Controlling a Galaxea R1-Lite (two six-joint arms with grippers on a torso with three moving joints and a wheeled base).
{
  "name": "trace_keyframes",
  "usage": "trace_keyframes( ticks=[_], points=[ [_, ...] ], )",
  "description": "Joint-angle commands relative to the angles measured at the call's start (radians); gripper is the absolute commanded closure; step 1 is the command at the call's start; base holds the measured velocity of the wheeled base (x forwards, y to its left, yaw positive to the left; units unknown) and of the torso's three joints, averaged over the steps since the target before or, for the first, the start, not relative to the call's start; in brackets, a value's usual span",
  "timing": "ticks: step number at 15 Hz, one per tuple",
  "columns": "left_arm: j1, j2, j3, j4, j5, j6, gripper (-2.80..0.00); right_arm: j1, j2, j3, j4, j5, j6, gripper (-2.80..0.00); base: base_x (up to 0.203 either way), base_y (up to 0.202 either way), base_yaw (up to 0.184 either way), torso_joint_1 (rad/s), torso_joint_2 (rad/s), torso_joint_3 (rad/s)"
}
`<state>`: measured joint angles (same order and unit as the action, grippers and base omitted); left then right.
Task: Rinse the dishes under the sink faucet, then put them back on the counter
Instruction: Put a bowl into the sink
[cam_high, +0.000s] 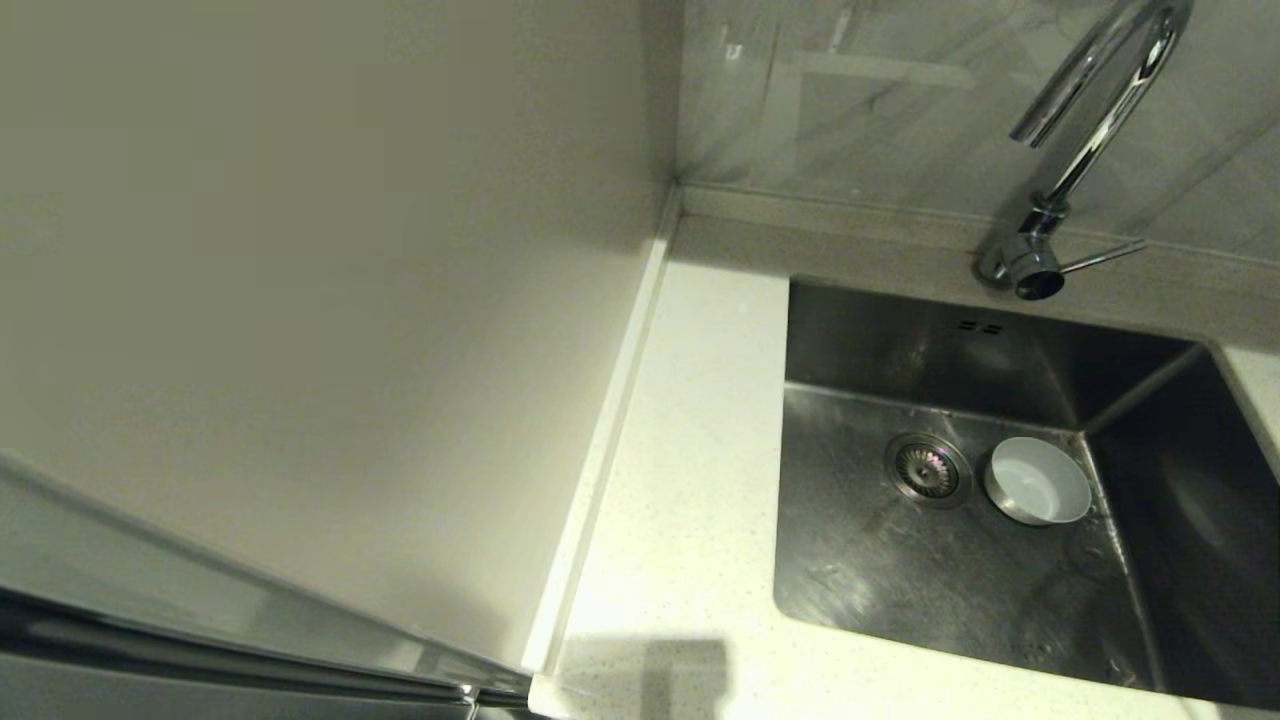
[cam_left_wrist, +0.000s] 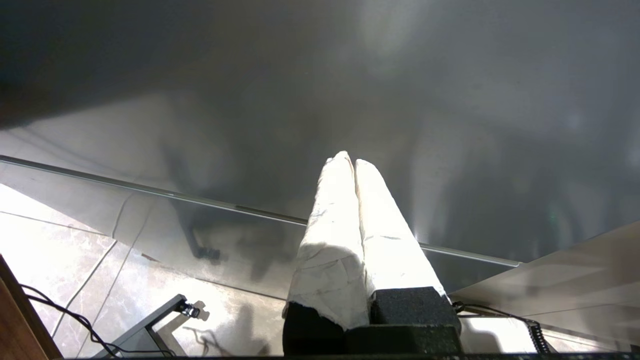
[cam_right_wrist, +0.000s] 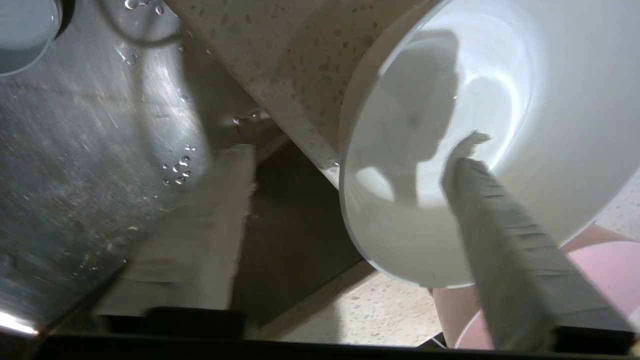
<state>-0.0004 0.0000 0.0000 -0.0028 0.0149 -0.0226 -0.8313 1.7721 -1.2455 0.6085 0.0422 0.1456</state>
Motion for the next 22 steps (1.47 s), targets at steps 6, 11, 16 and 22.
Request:
trace_keyframes(
  ticks=[6,11,16,22],
  points=[
    [-0.001,-0.003,0.0,0.0,0.0,0.0,0.0,0.001,0.013,-0.001,0.003,0.002,-0.001,0.0,0.0,0.0,0.0,0.0,0.0,0.0],
    [-0.001,-0.004,0.0,0.0,0.0,-0.001,0.0,0.031,0.002,-0.009,-0.097,0.023,-0.001,0.0,0.0,0.0,0.0,0.0,0.0,0.0],
    [-0.001,-0.003,0.0,0.0,0.0,-0.001,0.0,0.176,-0.087,-0.011,-0.125,0.072,-0.002,0.0,0.0,0.0,0.0,0.0,0.0,0.0],
    [0.0,-0.004,0.0,0.0,0.0,-0.002,0.0,0.518,-0.25,0.09,-0.12,0.071,-0.005,0.0,0.0,0.0,0.0,0.0,0.0,0.0]
  ],
)
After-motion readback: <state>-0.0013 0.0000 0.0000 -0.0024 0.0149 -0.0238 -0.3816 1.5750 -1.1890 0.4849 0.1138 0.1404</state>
